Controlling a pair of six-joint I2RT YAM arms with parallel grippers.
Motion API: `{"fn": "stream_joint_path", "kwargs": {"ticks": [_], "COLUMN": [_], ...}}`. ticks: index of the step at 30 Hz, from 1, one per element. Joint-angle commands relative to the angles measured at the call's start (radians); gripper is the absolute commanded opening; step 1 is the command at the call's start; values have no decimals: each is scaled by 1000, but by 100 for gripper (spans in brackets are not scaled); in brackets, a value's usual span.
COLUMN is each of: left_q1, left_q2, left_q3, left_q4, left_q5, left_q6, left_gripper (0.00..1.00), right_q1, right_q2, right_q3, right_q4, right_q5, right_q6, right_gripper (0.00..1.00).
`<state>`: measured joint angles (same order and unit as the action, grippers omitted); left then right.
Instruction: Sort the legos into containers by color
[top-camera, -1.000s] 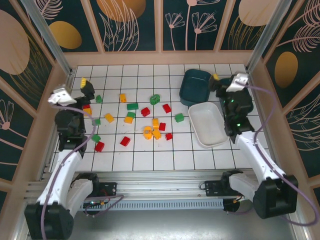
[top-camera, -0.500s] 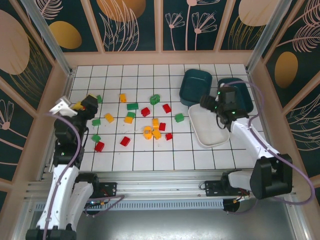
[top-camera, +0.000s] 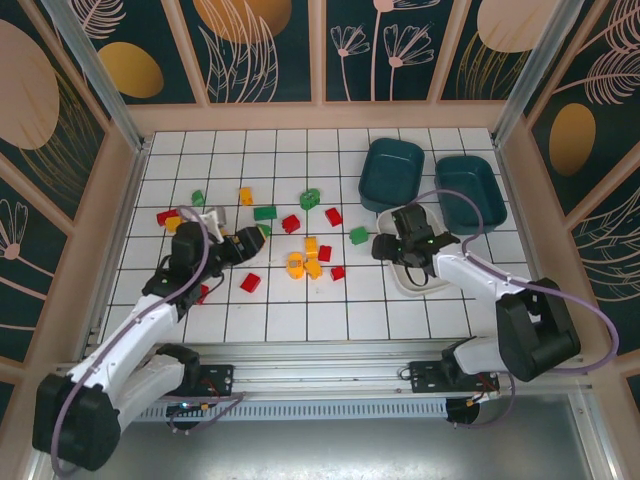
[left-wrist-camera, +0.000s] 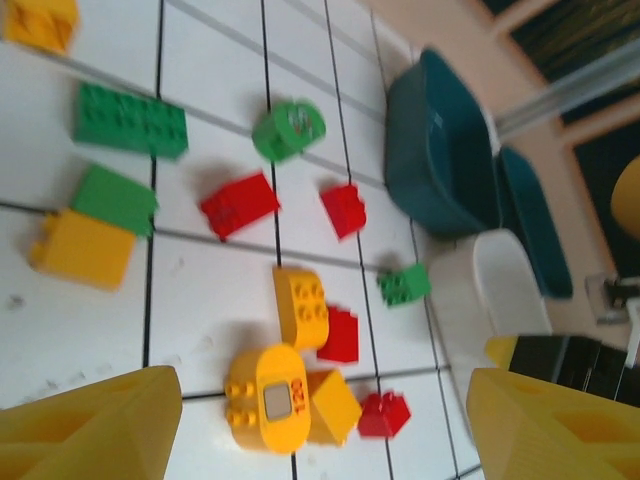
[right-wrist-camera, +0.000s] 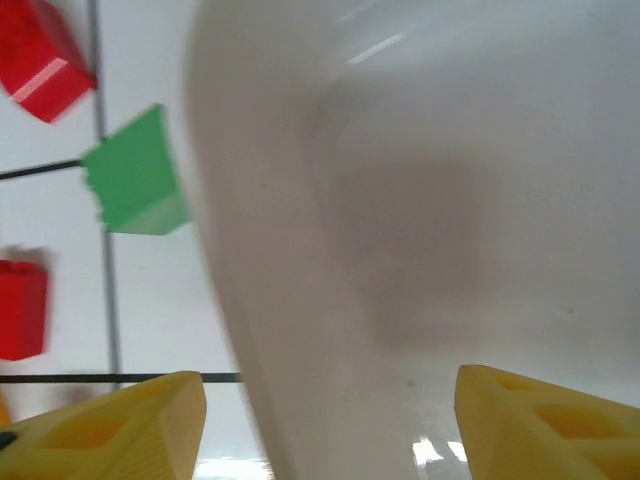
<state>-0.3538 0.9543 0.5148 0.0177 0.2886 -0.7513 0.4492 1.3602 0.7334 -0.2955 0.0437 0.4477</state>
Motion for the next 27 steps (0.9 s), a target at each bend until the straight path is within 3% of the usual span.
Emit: {"fn": "stream_joint_path", "kwargs": {"ticks": [1, 8, 17, 20, 23, 27], "left_q1": [-73, -111, -114, -114, -113, -113], "left_q2": [59, 131, 129, 123, 112, 115], "left_q3": [29, 55, 60, 64, 61, 52], "left_q4": [23, 79, 77, 70, 56, 30], "left_q5": [-62, -63, -62, -63, -87, -140], "left_q6": [16, 1, 11, 18, 30, 28], "left_gripper": [74, 74, 75, 75, 75, 75], "right_q1": [2, 2, 7, 30, 92, 121], "right_q2": [-5, -15, -77, -87, -95, -40], "right_q3": [-24, -37, -6, 61, 145, 192], "right_q4": [5, -15, -37, -105, -192, -243], "right_q5": [130, 163, 52, 110, 267, 353], "right_q6": [88, 134, 209, 205, 180, 137], "right_gripper": [61, 50, 45, 61, 64, 68]}}
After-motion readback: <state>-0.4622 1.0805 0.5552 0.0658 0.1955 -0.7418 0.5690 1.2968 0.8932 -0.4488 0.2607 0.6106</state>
